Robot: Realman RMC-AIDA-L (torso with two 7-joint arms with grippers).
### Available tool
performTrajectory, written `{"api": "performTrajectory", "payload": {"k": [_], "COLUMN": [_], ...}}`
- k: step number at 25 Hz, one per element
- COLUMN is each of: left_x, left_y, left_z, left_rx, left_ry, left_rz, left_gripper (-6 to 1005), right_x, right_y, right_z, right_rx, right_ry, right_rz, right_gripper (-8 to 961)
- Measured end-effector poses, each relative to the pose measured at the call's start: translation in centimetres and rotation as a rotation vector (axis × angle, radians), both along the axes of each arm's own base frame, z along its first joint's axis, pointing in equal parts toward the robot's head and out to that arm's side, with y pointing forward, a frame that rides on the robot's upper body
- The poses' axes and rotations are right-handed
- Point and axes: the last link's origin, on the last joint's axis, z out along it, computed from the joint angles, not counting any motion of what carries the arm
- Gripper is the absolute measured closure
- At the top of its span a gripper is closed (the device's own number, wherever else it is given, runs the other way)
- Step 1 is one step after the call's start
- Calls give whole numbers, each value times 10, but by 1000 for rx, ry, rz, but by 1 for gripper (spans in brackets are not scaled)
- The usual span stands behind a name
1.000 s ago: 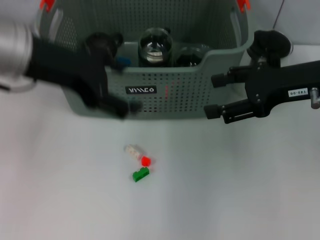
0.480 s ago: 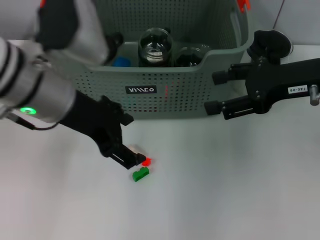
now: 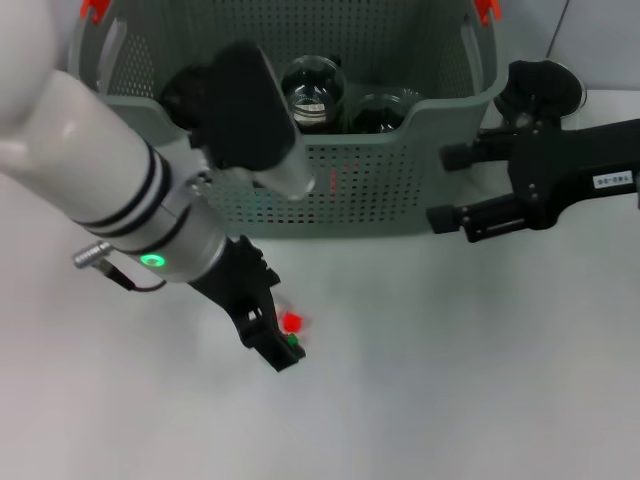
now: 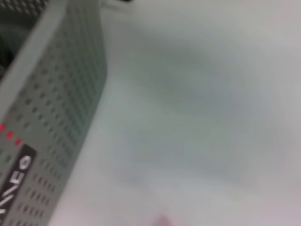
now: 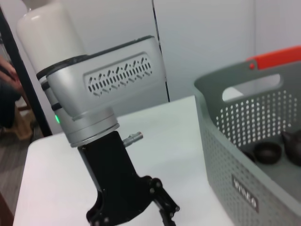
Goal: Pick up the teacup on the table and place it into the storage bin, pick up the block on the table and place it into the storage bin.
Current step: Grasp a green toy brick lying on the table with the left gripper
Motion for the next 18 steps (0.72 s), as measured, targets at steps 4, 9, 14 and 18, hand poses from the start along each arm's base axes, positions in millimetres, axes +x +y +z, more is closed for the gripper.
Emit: {"api": "performTrajectory", "payload": {"k": [4, 9, 14, 18], "left_x": [-2, -1, 0, -4], "left_y": [-1, -1, -4, -5], "left_z": [-9, -11, -14, -19], "left_rx": [-12, 4, 21, 25], "left_ry": [15, 12, 12, 20], "left_rz": [25, 70, 131, 182], "left_gripper": [63, 64, 65, 66], "right_x": [6, 9, 9, 9], "right_y": [-4, -7, -6, -6], "right_z": [1, -1, -1, 0], "right_rx": [-33, -61, -56, -53], "right_ry": [-40, -63, -60, -59], "right_rz": [10, 14, 11, 10], "right_gripper": [29, 29, 30, 30]}}
